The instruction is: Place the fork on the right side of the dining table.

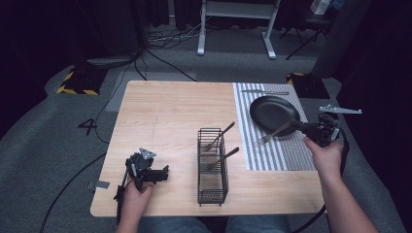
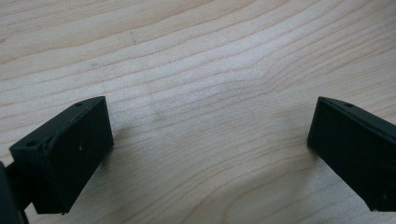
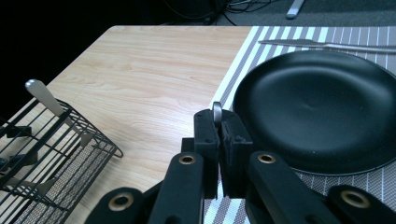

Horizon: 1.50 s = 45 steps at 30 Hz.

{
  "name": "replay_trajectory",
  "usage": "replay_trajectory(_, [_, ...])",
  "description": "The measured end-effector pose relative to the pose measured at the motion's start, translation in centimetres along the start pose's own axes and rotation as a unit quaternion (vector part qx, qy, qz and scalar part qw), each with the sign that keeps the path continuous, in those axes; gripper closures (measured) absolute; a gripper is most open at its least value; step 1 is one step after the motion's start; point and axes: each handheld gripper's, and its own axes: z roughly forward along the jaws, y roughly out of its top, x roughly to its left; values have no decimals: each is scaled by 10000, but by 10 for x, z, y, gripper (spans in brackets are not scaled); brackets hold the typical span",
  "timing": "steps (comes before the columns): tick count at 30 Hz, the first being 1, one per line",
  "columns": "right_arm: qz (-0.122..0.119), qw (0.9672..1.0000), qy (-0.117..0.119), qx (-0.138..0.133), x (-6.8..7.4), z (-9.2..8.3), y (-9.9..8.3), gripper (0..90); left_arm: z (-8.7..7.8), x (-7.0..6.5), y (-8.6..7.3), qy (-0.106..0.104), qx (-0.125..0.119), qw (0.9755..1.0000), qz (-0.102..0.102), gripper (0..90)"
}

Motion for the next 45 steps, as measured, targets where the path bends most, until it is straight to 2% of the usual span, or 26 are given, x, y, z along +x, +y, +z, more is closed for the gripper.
replay_trajectory(22, [419, 9990, -45, 143, -12, 15, -11, 862, 0, 0, 0, 0, 1, 10000, 5, 2])
replay_trajectory(27, [558, 9982, -84, 219, -18, 15, -11, 815, 0, 0, 0, 0, 0, 10000, 4, 2])
replay_trajectory(32, [520, 9980, -201, 310, -21, 15, -12, 786, 0, 0, 0, 0, 1, 10000, 2, 2])
replay_trajectory(45, [886, 9939, -390, 527, -52, 20, -23, 710, 0, 0, 0, 0, 1, 10000, 2, 2])
